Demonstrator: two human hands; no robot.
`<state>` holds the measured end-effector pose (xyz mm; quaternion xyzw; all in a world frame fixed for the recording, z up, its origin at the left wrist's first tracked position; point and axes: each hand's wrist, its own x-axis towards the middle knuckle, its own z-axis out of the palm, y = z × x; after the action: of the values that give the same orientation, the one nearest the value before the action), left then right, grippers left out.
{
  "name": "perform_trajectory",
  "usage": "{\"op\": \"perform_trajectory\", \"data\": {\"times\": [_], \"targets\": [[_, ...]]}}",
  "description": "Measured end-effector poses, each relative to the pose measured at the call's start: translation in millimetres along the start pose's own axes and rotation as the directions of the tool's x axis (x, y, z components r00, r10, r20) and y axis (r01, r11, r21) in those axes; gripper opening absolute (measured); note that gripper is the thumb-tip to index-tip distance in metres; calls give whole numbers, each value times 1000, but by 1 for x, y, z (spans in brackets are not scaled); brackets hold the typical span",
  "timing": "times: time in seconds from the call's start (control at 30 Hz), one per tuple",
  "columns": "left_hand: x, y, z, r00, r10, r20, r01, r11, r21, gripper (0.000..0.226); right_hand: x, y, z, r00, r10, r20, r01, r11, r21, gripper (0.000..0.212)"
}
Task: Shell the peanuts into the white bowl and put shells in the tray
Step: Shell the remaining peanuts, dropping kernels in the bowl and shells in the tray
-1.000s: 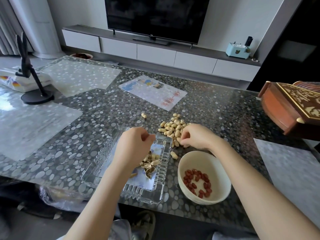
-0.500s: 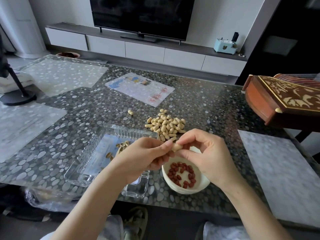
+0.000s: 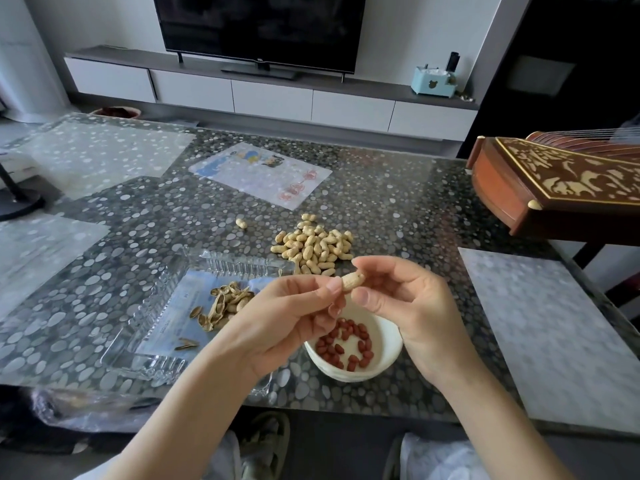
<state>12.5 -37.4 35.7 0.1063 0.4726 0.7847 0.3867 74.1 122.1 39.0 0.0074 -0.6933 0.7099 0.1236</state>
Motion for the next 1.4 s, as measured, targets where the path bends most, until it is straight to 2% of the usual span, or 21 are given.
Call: {"op": "perform_trajectory", "data": {"times": [0.13,0.27,0.43,0.53,0.6,0.67,0.83,0.93,1.03,1.1,1.17,1.3,1.4], "targets": [[4,-8,6,1000,27,-16,-27,999,-22,13,-2,8,4,998,-68,-13,65,981,-182,25],[10,-15,10,997,63,-49,-65,997,-39,17,-3,14,13,983,-178,-40,152,920,-362,30],[12,-19,16,995,65,-75,-69,997,-43,19,-2,19,19,962,-248,-113,181,891,-415,28],[11,-16,13,979,54,-195,-42,997,66,26,1,22,16,925,-363,-109,233,773,-590,34],[10,-14,10,955,120,-272,-78,984,160,31,2,24,13,910,-396,-121,222,712,-666,40],[9,-12,8,932,214,-292,-140,957,255,37,1,25,14,911,-395,-123,213,703,-679,41],[5,-10,10,897,362,-253,-223,865,449,19,-3,30,19,924,-351,-151,167,727,-667,38],[4,-11,12,894,420,-155,-262,773,578,21,-6,31,21,938,-291,-189,121,786,-606,34],[4,-13,14,901,427,-84,-265,692,671,26,-8,31,24,934,-314,-170,152,780,-607,30],[4,-11,13,906,411,-99,-258,723,641,24,-7,29,23,947,-303,-111,169,757,-631,28],[4,-8,10,922,370,-116,-247,791,560,28,-7,23,21,976,-214,-35,145,763,-630,30],[4,-5,7,968,225,-114,-177,928,328,31,-9,7,19,995,-49,81,81,888,-452,26],[5,-6,10,984,146,-106,-119,968,222,28,-11,8,17,992,-77,103,114,894,-432,36]]}}
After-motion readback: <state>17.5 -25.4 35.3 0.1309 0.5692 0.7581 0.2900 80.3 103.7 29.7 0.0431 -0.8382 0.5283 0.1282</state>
